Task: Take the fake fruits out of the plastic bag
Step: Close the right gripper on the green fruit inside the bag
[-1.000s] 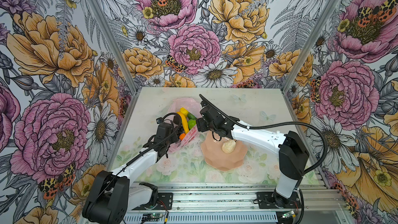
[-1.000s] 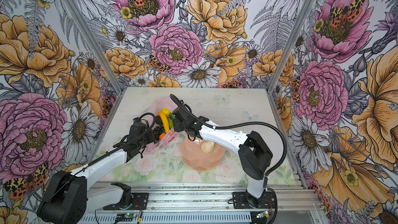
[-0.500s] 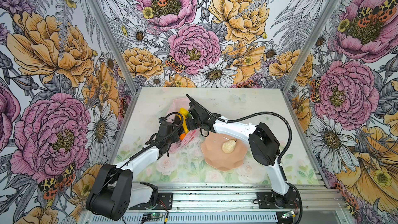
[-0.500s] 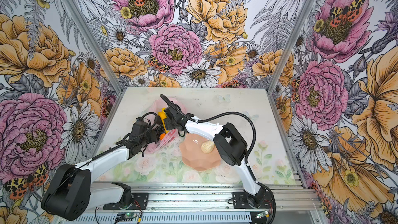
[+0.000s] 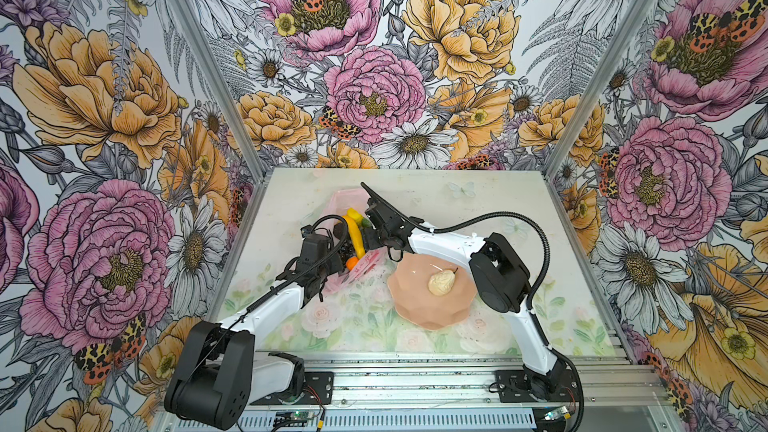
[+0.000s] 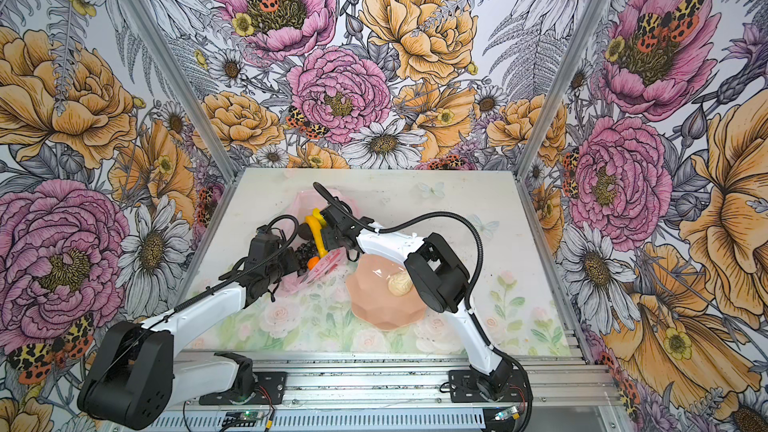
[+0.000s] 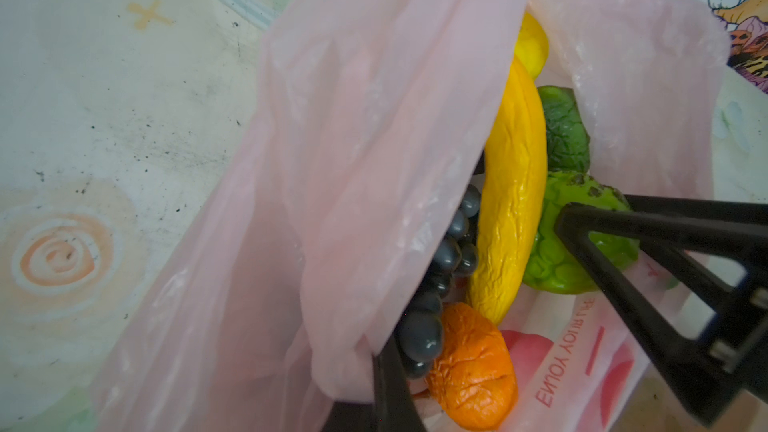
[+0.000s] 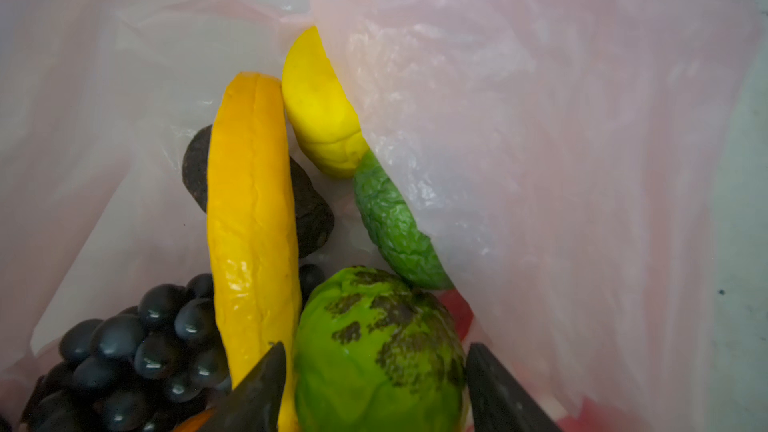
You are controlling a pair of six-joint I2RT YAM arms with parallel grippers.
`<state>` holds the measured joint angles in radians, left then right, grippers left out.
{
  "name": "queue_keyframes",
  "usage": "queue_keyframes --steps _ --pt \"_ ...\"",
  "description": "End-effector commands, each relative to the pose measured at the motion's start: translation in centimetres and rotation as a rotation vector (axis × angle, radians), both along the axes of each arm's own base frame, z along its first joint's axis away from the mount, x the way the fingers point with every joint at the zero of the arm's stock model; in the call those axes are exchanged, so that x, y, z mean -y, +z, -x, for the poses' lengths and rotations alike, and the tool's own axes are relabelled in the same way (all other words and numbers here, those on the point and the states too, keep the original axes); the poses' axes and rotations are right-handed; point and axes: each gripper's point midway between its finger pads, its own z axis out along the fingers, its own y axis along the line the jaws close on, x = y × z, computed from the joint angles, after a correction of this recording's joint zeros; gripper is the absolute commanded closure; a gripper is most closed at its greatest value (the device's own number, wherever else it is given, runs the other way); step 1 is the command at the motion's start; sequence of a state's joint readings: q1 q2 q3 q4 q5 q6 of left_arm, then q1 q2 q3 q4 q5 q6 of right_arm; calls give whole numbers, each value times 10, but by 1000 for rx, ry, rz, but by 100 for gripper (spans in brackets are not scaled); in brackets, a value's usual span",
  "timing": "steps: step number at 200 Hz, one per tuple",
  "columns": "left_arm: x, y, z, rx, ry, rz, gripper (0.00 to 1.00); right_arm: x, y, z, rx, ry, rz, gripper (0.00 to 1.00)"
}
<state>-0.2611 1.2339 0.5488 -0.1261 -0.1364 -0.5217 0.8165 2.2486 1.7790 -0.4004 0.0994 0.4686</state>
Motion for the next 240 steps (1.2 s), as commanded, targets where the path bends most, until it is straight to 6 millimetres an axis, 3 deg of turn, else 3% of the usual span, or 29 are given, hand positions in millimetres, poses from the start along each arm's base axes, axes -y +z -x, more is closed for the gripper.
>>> queue_keyframes --steps 1,40,85,123,169,240 --pt "0 2 -1 19 0 23 100 0 -8 -2 -9 12 15 30" --pt "-3 2 -1 20 10 22 100 3 -21 -6 -35 3 21 30" --pt "-14 0 2 12 54 27 100 -7 -30 -9 -56 27 12 31" --pt "-26 1 4 18 97 33 100 -18 -27 -11 -59 53 -17 36" --pt "-28 0 5 13 103 33 100 -28 7 -14 -24 78 -77 44" --pt "-25 -4 3 -2 91 40 100 -31 63 -15 46 82 -159 46"
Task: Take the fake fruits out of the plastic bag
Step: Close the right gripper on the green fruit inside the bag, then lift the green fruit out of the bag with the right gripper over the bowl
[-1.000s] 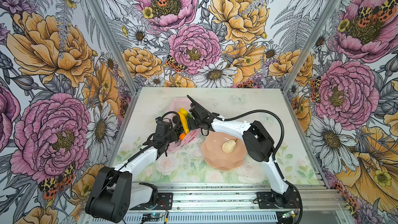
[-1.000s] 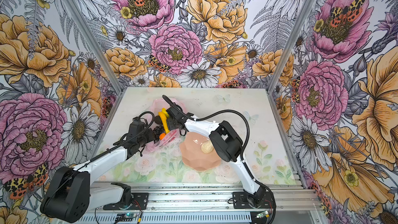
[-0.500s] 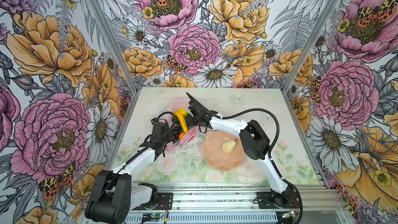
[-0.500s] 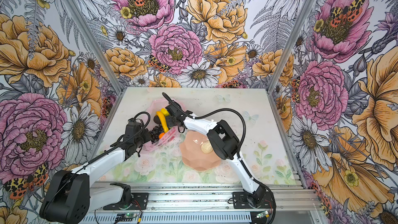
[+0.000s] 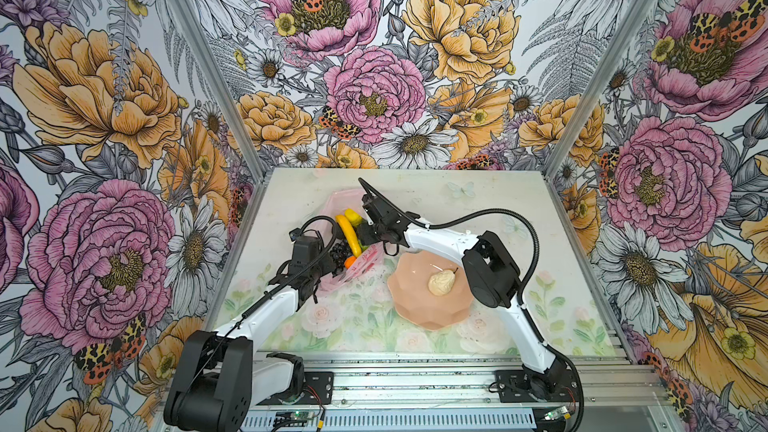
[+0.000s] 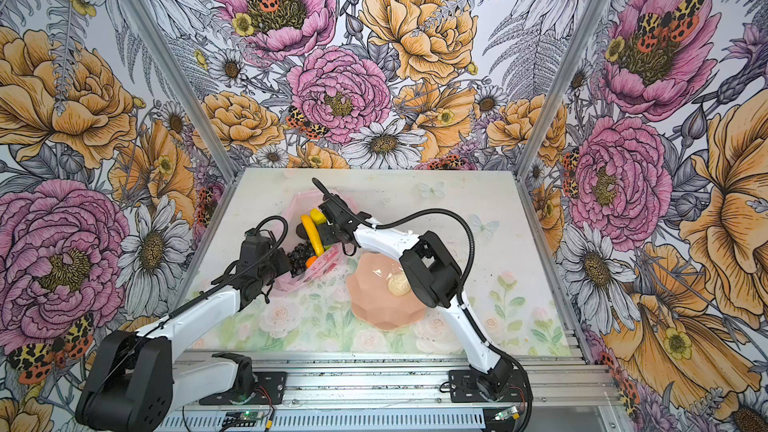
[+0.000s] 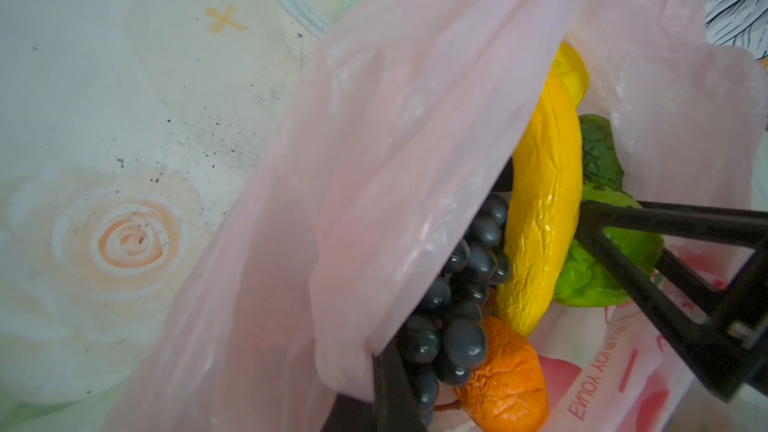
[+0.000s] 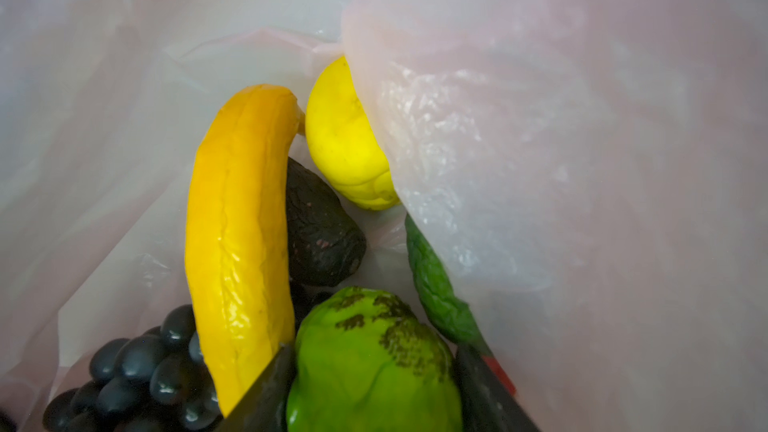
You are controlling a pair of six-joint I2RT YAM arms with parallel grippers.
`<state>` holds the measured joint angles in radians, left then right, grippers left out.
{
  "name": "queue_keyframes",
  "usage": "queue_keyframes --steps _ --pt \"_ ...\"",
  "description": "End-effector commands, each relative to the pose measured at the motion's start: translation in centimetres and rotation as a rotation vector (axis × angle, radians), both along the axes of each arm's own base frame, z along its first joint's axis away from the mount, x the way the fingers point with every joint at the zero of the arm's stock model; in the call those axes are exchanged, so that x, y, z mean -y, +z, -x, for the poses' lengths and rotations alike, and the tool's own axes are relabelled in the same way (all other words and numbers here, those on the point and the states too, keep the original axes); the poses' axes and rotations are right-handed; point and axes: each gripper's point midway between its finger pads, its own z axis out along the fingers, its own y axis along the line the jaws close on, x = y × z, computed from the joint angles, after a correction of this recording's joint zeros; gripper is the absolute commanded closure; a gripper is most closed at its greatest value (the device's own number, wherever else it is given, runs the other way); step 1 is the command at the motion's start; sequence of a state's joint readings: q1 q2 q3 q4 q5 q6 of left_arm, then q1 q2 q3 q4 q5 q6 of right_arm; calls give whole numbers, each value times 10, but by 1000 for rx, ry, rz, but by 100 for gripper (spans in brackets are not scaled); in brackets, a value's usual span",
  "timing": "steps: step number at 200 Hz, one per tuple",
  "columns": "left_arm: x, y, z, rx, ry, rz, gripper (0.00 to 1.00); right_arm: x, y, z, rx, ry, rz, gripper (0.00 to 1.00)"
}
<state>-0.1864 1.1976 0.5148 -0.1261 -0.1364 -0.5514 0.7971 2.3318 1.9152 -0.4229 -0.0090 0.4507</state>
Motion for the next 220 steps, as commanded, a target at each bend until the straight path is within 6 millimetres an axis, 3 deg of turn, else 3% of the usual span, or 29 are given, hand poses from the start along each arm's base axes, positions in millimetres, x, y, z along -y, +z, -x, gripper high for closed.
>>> queue_keyframes --steps 1,96,132,174,220 --pt "1 -2 -1 -4 -4 18 100 -8 61 -2 75 13 -93 46" --pt "2 -2 -1 -2 -6 17 100 4 107 7 138 -7 -168 47" --pt "1 -3 -2 -5 -6 14 100 20 124 17 164 -15 -167 47" --pt "0 -3 -2 -7 -3 11 100 50 130 54 179 -11 -121 48" --pt "0 -1 -2 -1 -2 12 100 90 110 95 140 -48 -70 48"
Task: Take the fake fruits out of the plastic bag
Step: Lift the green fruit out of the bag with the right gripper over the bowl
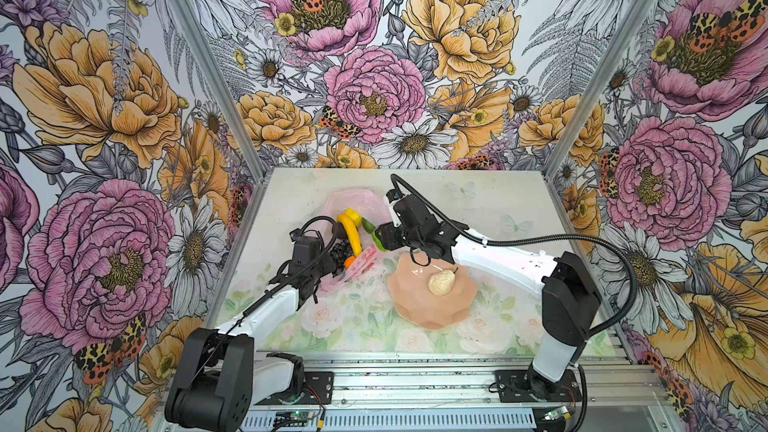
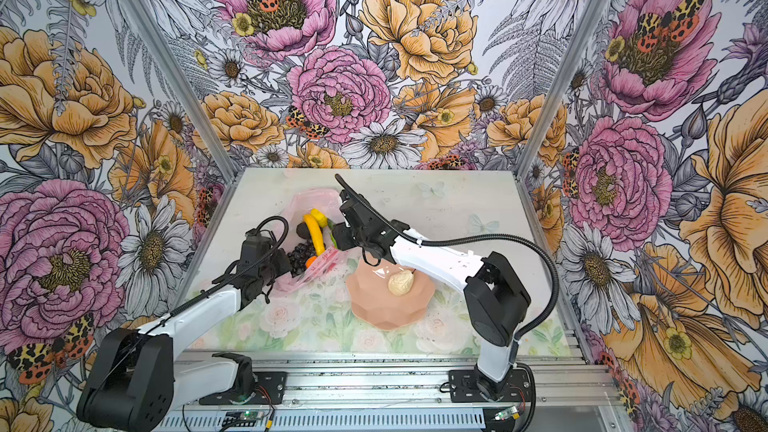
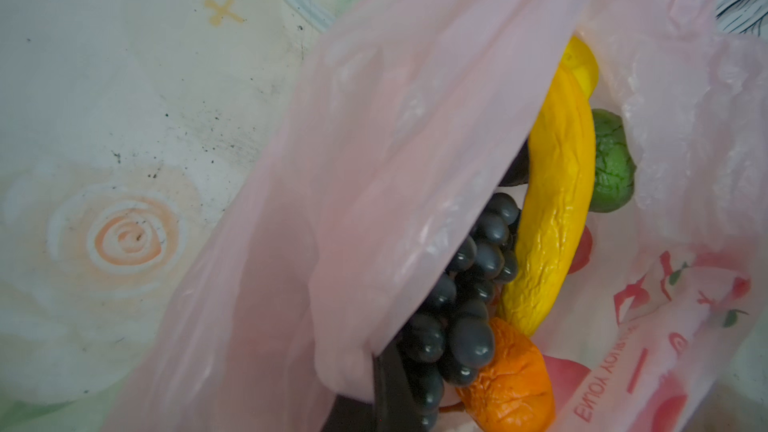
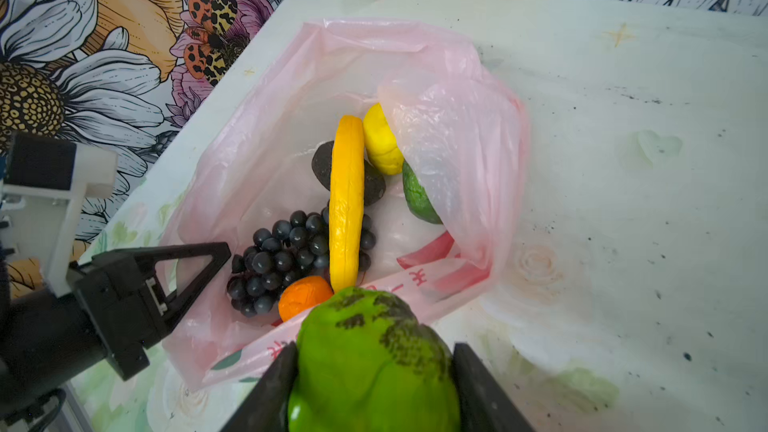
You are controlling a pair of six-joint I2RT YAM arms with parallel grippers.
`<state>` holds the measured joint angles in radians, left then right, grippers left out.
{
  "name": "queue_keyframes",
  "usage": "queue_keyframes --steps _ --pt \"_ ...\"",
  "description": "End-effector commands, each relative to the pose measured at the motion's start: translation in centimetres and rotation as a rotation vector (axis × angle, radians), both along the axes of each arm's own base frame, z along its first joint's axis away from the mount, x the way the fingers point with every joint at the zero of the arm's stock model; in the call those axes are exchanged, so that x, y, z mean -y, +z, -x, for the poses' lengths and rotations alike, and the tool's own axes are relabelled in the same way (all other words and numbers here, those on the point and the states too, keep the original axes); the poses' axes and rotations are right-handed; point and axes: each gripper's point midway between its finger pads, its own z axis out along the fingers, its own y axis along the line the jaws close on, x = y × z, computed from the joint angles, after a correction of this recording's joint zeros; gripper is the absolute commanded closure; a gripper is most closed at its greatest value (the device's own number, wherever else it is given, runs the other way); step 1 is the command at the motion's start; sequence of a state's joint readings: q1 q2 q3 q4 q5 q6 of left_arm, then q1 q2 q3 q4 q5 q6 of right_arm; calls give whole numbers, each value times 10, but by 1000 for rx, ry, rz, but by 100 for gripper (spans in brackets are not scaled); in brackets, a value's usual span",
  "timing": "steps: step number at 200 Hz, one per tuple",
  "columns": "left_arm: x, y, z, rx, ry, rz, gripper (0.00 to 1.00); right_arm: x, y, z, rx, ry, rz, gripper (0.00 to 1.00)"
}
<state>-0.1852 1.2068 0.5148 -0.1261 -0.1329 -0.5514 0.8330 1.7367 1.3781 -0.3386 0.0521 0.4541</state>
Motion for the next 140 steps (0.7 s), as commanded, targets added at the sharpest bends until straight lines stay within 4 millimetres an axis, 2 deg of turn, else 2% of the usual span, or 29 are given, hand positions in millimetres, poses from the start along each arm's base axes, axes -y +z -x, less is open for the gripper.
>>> queue_keyframes --steps 1,52,84,140 --pt "-1 2 -2 8 -1 12 100 16 1 12 11 -39 3 48" --pt "-1 1 -2 8 1 11 100 44 -26 37 -37 -90 44 48" --pt "-1 1 -2 7 -1 9 100 58 -40 43 -51 -121 71 48" --pt "-1 2 -2 8 -1 8 100 70 -58 48 -71 -148 109 49"
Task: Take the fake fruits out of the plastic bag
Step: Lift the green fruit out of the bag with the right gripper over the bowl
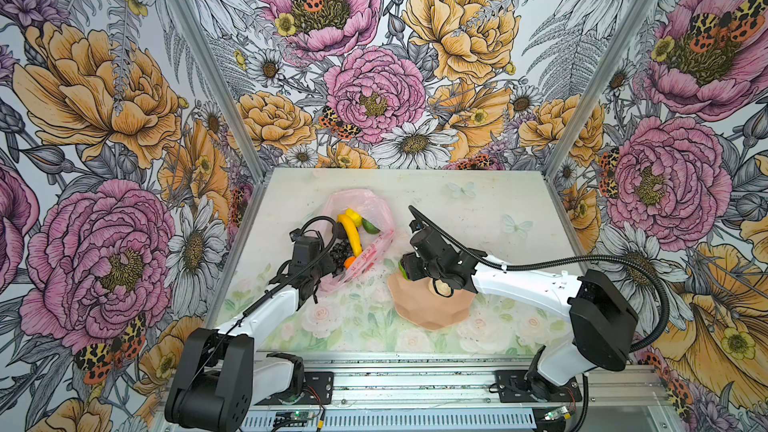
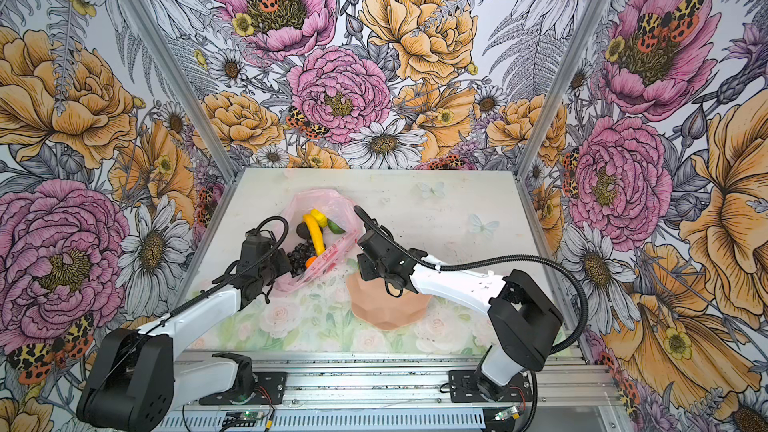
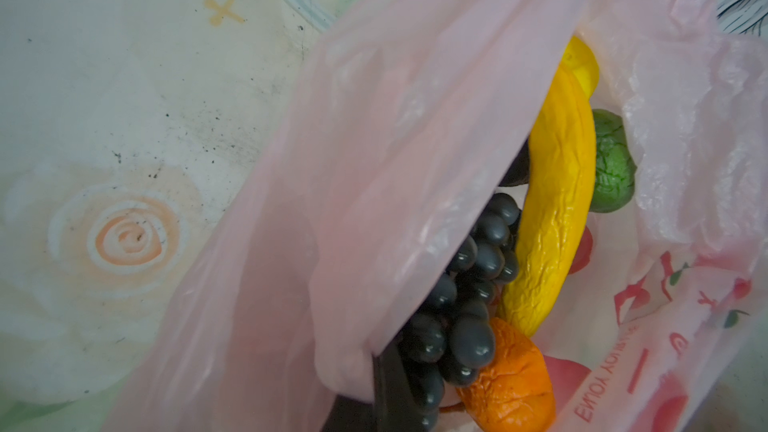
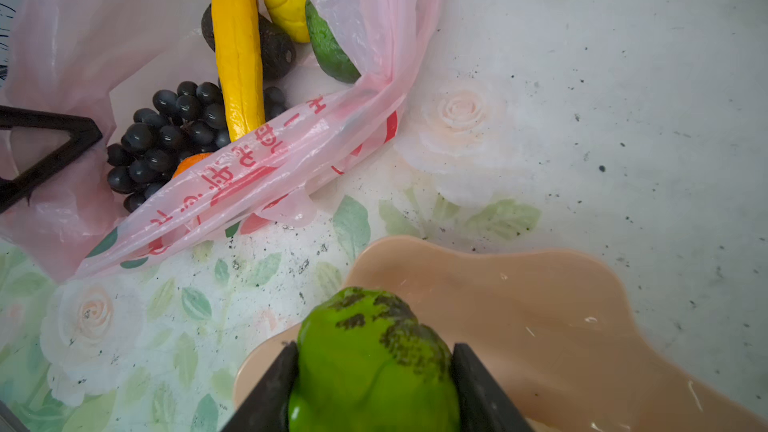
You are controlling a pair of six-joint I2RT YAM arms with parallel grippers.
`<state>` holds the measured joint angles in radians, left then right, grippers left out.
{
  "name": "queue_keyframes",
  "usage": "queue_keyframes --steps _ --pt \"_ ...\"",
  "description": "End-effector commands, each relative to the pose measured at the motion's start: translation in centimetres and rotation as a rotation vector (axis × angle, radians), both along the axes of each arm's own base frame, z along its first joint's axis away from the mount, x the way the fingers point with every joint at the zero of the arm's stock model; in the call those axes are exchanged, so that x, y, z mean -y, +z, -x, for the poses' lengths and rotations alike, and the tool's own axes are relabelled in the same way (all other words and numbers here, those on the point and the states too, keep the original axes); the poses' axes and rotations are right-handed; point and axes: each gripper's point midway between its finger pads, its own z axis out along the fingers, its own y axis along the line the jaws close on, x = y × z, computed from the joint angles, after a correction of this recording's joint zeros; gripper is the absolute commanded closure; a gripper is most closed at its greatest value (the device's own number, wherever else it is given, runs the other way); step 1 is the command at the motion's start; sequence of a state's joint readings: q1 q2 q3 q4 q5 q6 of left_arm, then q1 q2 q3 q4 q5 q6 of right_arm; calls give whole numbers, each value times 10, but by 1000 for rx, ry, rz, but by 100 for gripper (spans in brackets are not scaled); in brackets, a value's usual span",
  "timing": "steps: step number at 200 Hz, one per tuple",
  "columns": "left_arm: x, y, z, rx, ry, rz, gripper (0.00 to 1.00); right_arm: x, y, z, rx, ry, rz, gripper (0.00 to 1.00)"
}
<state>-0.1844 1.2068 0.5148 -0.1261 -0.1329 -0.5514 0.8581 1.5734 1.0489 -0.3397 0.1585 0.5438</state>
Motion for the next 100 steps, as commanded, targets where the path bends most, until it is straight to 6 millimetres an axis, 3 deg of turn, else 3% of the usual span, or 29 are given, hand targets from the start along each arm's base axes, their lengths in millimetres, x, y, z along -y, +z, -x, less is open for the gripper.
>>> queue_keyframes --steps 1,100 --pt "-1 2 -2 8 -3 8 100 5 7 -1 27 -35 -12 49" --pt "-1 1 -2 7 -2 6 100 24 -25 14 -28 -53 45 49"
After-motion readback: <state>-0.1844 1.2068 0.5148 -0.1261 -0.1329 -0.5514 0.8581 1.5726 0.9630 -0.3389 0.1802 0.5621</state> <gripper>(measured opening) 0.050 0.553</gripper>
